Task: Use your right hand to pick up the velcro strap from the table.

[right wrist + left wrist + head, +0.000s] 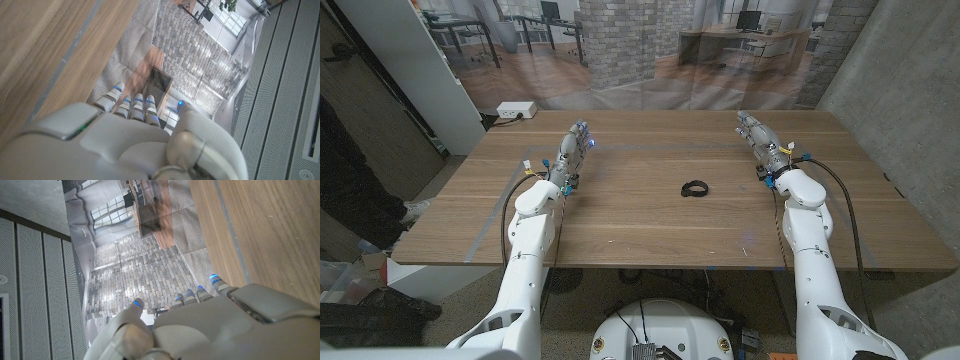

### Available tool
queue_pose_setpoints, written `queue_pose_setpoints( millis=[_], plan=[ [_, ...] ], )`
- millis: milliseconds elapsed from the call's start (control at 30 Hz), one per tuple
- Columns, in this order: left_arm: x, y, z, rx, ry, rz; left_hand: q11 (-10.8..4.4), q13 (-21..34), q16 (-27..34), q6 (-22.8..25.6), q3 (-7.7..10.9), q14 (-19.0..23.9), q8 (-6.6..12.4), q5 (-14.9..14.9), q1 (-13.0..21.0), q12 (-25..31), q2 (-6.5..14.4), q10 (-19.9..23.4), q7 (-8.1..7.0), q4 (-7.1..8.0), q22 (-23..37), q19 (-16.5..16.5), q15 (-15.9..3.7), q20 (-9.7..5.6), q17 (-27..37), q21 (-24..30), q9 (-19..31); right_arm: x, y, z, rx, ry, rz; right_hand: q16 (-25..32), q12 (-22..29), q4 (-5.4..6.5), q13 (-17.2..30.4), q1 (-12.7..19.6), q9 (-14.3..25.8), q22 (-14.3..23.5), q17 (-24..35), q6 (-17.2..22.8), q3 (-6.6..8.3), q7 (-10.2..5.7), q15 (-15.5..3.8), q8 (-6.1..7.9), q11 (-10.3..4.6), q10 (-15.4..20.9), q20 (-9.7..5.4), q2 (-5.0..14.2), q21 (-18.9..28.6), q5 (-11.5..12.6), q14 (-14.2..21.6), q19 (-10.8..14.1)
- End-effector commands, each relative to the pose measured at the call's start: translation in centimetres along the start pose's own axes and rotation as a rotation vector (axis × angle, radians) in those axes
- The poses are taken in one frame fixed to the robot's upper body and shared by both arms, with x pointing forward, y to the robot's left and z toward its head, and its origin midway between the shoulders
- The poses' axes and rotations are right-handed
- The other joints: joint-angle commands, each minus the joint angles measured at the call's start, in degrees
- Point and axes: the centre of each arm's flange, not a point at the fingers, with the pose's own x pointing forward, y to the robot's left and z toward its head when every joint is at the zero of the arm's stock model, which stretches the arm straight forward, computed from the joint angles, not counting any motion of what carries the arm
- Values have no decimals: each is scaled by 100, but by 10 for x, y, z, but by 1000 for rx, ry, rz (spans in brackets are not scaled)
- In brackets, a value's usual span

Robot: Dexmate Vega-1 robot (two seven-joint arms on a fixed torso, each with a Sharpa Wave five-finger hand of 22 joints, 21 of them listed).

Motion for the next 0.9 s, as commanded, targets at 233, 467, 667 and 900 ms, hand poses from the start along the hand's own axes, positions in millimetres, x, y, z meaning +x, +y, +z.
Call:
queue_pose_setpoints(
  millis=[233,467,667,900],
  plan=[
    [0,-1,-1,-1,1,-1,47,9,46,-455,-15,-1004,46,42,22,43,565,-416,3,-23,13,-219,-70,-28,24,7,21,-4,1,27,-153,-59,7,69,67,-148,27,164,34,8,11,154,59,58,66,59,51,146,-169,23,48,-39,134,133],
    [0,-1,0,-1,-2,2,24,8,53,-423,-20,-968,50,47,25,48,561,-386,-8,-25,13,-199,-35,1,24,10,22,-6,1,35,-206,-81,8,77,79,-239,26,249,34,5,11,206,99,85,97,67,90,220,-139,24,60,-53,198,193],
    [0,0,0,0,-4,4,23,8,54,-390,-23,-953,56,50,27,53,559,-362,-11,-26,13,-187,-29,10,24,11,22,-6,2,43,-253,-102,12,77,79,-317,26,318,34,4,11,241,129,87,101,69,92,259,-131,17,59,-58,238,220],
    [0,0,0,0,-3,3,25,8,52,-384,-25,-948,52,53,29,53,561,-351,-13,-27,13,-182,-31,17,24,10,23,-7,3,50,-304,-119,18,76,78,-374,26,368,34,3,11,264,148,82,102,68,79,286,-124,11,58,-62,264,237]
  ],
)
